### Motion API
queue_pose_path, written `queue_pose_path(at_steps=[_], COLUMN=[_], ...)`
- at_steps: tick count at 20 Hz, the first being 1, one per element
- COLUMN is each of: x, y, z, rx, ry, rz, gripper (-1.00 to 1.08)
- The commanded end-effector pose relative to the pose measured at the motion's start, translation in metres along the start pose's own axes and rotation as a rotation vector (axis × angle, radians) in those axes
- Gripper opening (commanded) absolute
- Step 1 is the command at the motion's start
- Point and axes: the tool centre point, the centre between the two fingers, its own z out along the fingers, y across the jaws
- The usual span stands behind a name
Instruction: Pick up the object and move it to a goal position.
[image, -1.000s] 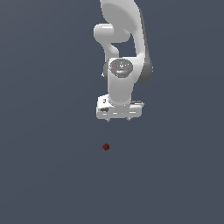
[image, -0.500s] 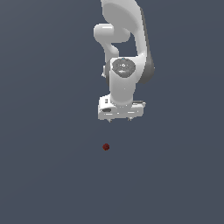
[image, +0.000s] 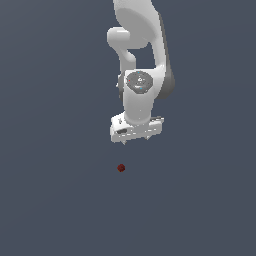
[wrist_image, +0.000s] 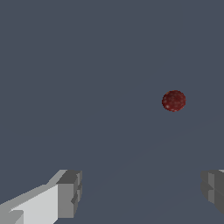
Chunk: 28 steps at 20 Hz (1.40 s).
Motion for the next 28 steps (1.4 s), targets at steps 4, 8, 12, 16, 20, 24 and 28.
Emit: queue_pose_path(at_steps=[4,8,12,16,20,24,28], x=[0.009,0.016,0.023,0.029,0.036,0.042,0.047], y=[0.009,0.016,0.023,0.031,0.039,0.047,0.055], z=[0.007,0.014,0.020,0.027,0.034,0.040,0.047], rx=[-0.006,-0.010,-0.014,-0.017,-0.020,-0.024,-0.027], ry=[0.002,0.003,0.005,0.007,0.009,0.011,0.013], rz=[-0.125,-0.231,-0.336,-0.441,-0.545,-0.648,-0.751], gripper=[1.00,1.00,1.00,1.00,1.00,1.00,1.00])
